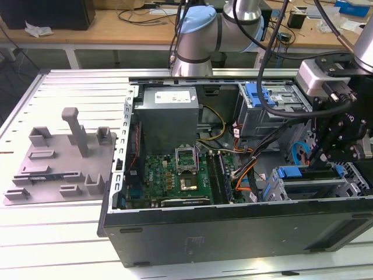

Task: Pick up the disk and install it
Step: 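Insert the second disk wire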

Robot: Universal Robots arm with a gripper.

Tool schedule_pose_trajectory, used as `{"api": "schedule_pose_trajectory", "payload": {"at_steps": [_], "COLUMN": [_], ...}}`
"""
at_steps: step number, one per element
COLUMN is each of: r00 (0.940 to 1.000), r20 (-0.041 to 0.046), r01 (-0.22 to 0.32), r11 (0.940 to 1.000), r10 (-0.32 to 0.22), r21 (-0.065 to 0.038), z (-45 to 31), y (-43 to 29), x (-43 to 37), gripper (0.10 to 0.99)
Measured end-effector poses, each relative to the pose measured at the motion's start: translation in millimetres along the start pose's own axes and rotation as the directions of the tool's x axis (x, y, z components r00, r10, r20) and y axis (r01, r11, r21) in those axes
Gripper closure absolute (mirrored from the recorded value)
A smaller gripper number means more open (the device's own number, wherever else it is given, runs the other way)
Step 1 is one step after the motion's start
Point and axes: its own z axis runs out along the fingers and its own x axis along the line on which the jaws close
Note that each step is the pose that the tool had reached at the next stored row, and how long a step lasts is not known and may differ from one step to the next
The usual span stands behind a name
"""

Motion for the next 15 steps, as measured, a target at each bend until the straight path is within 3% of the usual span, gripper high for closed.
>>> {"api": "schedule_pose_trajectory", "payload": {"at_steps": [15], "r00": [1.0000], "r20": [0.0029], "r01": [0.000], "r11": [1.0000], "r10": [0.000], "r21": [0.000], "z": [1.4], "y": [-0.8], "x": [0.0], "gripper": [0.925]}}
